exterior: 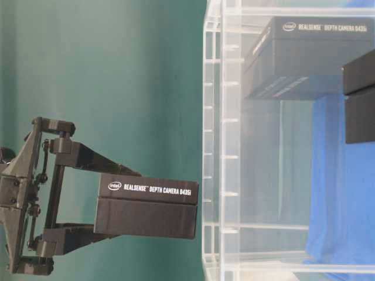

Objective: Take the box out of the case with the right arm.
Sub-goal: 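Lift the left black box up out of the case, then carry the held box forward over the case front wall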

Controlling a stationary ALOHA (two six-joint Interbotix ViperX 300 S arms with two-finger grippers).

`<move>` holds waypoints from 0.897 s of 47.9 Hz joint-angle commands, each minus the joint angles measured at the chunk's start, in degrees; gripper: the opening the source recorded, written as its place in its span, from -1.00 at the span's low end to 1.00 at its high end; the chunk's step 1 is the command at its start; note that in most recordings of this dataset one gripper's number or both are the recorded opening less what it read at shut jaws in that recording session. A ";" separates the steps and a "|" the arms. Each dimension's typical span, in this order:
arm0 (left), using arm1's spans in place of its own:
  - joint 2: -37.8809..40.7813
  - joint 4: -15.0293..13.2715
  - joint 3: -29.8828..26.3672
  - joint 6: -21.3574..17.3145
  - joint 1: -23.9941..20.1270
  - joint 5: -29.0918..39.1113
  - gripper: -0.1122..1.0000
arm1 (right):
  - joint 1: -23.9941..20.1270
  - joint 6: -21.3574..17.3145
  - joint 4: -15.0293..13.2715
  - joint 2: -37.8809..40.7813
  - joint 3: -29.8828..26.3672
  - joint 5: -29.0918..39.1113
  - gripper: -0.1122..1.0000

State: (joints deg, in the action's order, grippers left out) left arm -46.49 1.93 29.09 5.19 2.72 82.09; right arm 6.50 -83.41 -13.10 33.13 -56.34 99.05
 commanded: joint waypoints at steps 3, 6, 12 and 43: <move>0.35 0.09 -1.49 0.00 -0.18 -0.26 -0.80 | -0.18 0.00 -0.35 -4.13 -2.02 0.09 0.42; 0.35 0.09 -1.49 0.00 -0.18 -0.26 -0.80 | -0.18 0.00 -0.35 -4.13 -2.20 0.09 0.42; 0.35 0.09 -1.49 0.00 -0.26 -0.26 -0.80 | -0.53 -0.09 -0.35 -4.13 -2.55 0.44 0.42; 0.44 0.09 -1.41 -0.09 -0.26 -0.26 -0.80 | -10.72 -10.63 -2.37 -4.13 -2.90 2.90 0.42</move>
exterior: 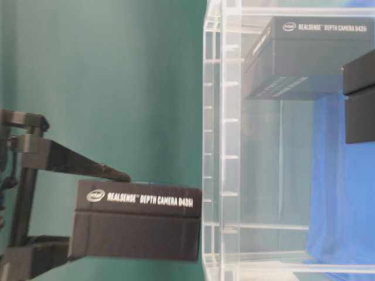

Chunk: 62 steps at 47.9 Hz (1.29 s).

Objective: Take the box out of the case with the right arm.
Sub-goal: 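Carry the held box forward over the case front wall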

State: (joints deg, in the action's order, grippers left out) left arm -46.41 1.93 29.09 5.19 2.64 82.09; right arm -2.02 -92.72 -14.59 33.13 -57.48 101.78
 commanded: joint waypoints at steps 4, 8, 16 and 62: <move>0.26 0.09 -1.49 -0.09 -0.09 -0.26 -0.80 | -4.66 -3.96 -1.76 -4.04 -1.76 0.18 0.42; 0.26 0.09 -1.41 -0.09 -0.18 -0.26 -0.80 | -6.94 -6.42 -2.02 -3.96 -1.76 0.18 0.42; 0.26 0.09 -1.49 -0.09 -0.18 -0.26 -0.80 | -11.51 -11.34 -2.64 -3.78 -1.85 0.18 0.42; 0.26 0.09 -1.41 0.26 -0.09 -0.26 -0.80 | -15.82 -15.03 -2.72 -3.69 -1.76 0.62 0.42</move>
